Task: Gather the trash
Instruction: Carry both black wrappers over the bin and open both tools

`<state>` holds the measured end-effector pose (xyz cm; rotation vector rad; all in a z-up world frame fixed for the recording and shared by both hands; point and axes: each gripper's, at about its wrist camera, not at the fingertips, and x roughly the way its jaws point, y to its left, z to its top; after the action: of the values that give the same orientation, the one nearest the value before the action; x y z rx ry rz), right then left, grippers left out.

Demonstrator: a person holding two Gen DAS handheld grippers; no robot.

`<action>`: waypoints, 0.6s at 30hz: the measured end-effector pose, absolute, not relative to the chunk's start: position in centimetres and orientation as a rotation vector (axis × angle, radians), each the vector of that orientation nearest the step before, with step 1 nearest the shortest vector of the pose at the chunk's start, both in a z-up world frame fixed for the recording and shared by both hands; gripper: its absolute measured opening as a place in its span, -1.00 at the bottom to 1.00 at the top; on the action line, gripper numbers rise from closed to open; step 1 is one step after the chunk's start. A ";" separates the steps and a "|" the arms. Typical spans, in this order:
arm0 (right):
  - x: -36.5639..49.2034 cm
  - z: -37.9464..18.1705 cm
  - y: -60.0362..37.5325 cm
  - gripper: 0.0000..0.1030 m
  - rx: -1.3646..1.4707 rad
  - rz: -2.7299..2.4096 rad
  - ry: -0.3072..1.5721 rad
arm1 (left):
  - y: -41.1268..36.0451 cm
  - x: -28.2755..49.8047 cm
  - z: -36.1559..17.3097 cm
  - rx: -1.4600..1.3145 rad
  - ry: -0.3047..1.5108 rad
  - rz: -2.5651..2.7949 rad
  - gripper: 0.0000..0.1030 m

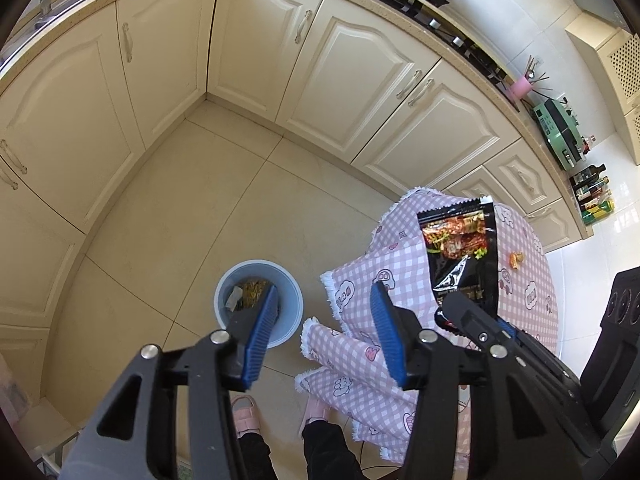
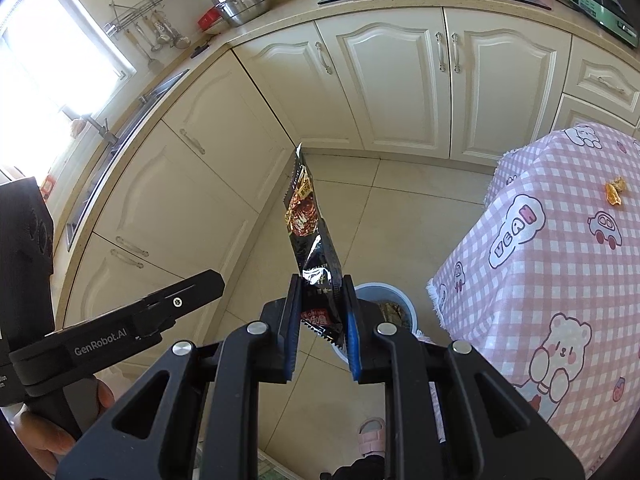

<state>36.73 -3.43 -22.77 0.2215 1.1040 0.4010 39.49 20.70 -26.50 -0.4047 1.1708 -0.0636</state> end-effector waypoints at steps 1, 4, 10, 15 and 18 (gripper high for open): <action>36.7 -22.8 -3.3 -0.65 0.220 0.403 1.105 | 20.8 39.5 -26.5 -0.403 1.174 -0.061 -0.07; 36.9 -22.8 -2.9 -0.65 0.216 0.413 1.108 | 21.2 39.5 -26.5 -0.405 1.173 -0.049 -0.07; 37.0 -22.8 -1.9 -0.65 0.209 0.439 1.111 | 21.9 39.0 -26.6 -0.418 1.175 -0.021 -0.07; 37.3 -22.7 -1.2 -0.65 0.204 0.463 1.109 | 22.5 38.8 -26.3 -0.415 1.165 0.007 -0.04; 37.5 -22.6 -0.8 -0.60 0.206 0.471 1.108 | 23.0 38.6 -26.1 -0.423 1.156 0.026 0.02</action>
<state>37.50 -0.78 -22.61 0.2059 1.1083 0.4712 38.61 22.97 -26.08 -0.4228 1.1565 0.0256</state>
